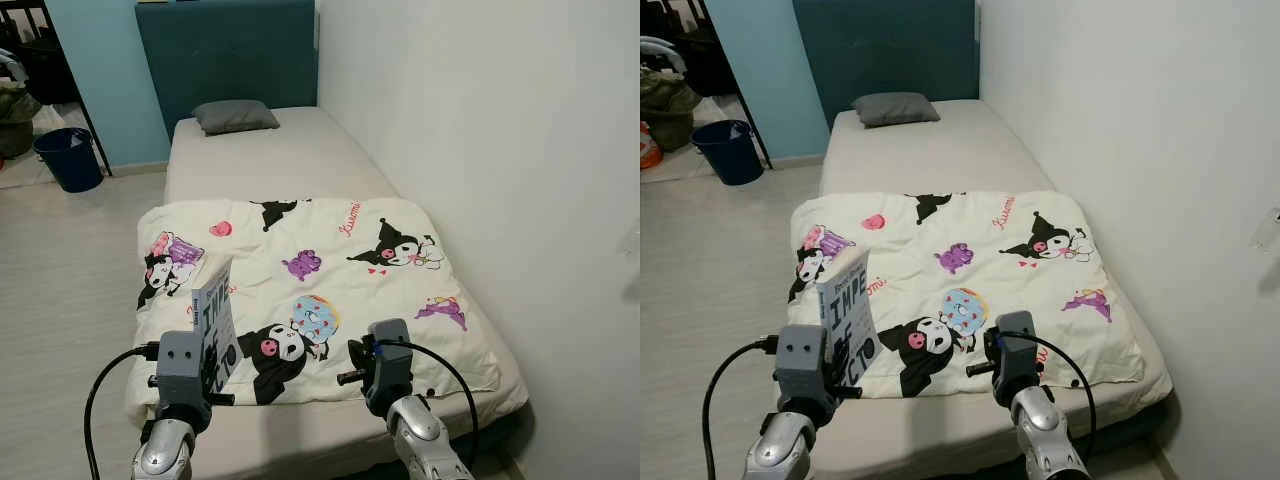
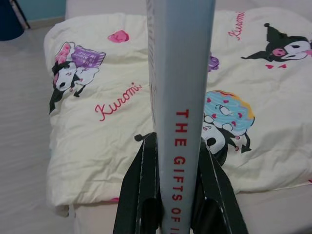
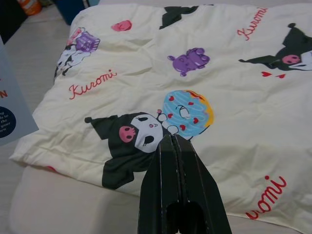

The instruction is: Clean up the room

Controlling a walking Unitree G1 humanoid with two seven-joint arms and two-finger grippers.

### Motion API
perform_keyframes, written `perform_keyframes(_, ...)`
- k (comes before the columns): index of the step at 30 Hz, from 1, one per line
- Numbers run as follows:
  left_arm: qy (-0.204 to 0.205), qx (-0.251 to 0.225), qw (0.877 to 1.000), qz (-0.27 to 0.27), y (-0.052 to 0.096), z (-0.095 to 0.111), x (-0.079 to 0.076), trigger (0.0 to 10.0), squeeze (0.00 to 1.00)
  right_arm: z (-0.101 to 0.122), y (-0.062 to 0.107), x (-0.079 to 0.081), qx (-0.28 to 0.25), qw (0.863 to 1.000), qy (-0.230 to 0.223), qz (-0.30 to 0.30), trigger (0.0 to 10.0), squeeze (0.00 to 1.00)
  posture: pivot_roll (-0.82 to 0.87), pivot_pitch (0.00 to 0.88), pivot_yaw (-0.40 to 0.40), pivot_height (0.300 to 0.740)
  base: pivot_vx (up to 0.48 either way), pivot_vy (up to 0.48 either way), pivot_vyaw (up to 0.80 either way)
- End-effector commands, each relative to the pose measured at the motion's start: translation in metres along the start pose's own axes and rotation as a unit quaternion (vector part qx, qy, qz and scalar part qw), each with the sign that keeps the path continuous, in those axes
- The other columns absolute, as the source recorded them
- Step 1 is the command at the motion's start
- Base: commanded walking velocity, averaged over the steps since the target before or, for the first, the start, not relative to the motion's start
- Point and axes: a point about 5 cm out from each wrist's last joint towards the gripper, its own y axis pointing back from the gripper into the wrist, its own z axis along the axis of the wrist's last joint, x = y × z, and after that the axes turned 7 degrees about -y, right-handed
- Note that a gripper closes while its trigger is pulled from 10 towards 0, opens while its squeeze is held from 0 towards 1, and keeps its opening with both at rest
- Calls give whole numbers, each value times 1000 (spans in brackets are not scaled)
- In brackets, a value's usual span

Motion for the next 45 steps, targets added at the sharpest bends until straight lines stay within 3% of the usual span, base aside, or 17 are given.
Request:
perform_keyframes(1,-6,-8,1000,0,1,3,3,10000,0,-3,1,0,3,1000,-7,-4,10000,0,2,114,-29,740,0,435,0)
perform_keyframes(41,-16,-9,1000,-13,2,5,6,10000,0,-6,1,6,2,1000,-17,-4,10000,0,22,100,-18,740,0,478,0)
perform_keyframes(45,-28,-10,999,-26,1,7,4,10000,0,-6,1,6,3,1000,-17,-4,10000,0,23,102,-18,740,0,0,0)
